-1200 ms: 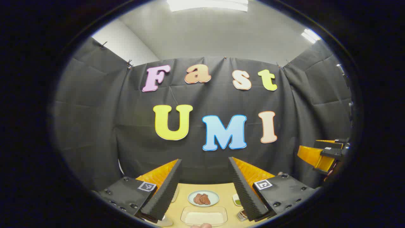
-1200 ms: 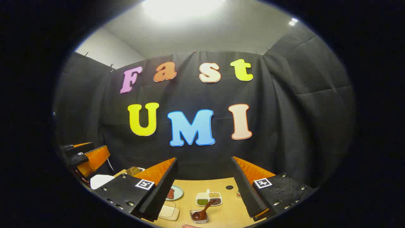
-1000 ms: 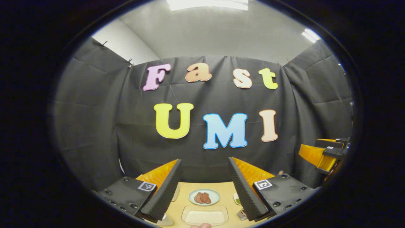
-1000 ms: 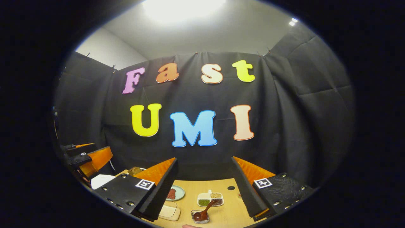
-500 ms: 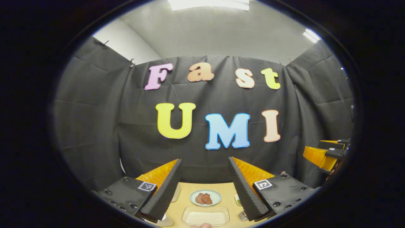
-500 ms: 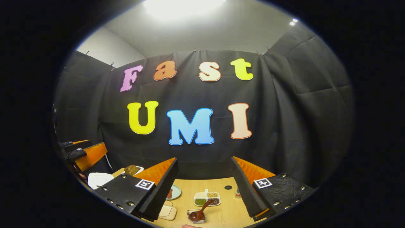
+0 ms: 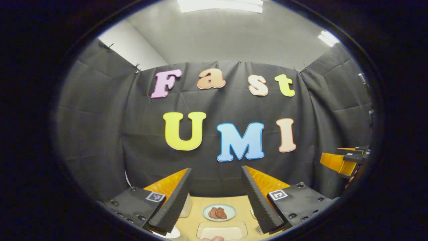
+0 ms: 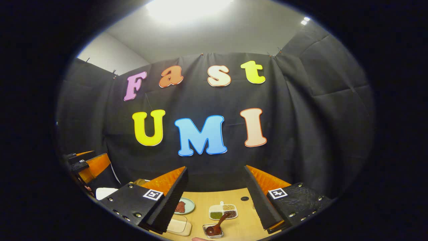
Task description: Close the left gripper, press the button to open the rice cooker; take a wooden spoon from the chopstick holder with the right hand, scoop a spoonful of rice and pour it into the rice cooker, then put the wooden spoon back into the chopstick holder.
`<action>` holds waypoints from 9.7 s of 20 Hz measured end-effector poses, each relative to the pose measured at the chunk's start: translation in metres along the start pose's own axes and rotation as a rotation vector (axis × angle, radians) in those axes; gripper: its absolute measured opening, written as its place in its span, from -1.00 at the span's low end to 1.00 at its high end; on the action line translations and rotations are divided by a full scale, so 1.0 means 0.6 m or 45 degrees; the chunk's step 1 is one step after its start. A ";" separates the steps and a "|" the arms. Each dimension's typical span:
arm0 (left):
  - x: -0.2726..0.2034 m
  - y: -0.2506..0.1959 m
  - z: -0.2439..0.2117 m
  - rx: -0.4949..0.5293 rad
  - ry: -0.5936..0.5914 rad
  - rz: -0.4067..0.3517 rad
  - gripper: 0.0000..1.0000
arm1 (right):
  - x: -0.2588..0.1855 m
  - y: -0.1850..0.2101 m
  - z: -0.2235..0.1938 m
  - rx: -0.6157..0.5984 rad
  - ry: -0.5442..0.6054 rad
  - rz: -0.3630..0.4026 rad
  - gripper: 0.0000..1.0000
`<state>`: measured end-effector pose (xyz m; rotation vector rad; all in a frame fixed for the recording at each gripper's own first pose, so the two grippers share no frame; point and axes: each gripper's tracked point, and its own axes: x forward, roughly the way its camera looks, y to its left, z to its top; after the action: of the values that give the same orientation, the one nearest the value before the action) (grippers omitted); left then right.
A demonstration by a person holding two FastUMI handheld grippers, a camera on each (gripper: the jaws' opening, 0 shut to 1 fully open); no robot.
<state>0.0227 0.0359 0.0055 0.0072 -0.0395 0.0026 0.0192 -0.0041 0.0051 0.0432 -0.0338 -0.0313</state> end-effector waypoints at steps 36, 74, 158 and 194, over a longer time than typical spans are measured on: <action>-0.119 0.407 -0.519 -0.401 0.843 0.385 -0.92 | -0.002 0.042 -0.074 -0.039 0.126 0.113 0.98; -0.052 0.293 -0.156 -0.081 0.155 0.269 1.00 | 0.019 -0.003 -0.145 -0.009 0.170 -0.021 0.98; -0.087 0.184 -0.160 0.092 0.090 0.138 0.97 | 0.189 0.315 -0.560 0.035 0.741 0.471 -0.88; -0.139 0.250 -0.155 0.129 0.105 0.276 0.92 | 0.202 0.344 -0.530 1.323 0.827 0.507 -0.89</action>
<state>-0.0574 0.1863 -0.0897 0.1037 0.0427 0.2216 0.1575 0.2114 -0.2992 1.0800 0.5959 0.4035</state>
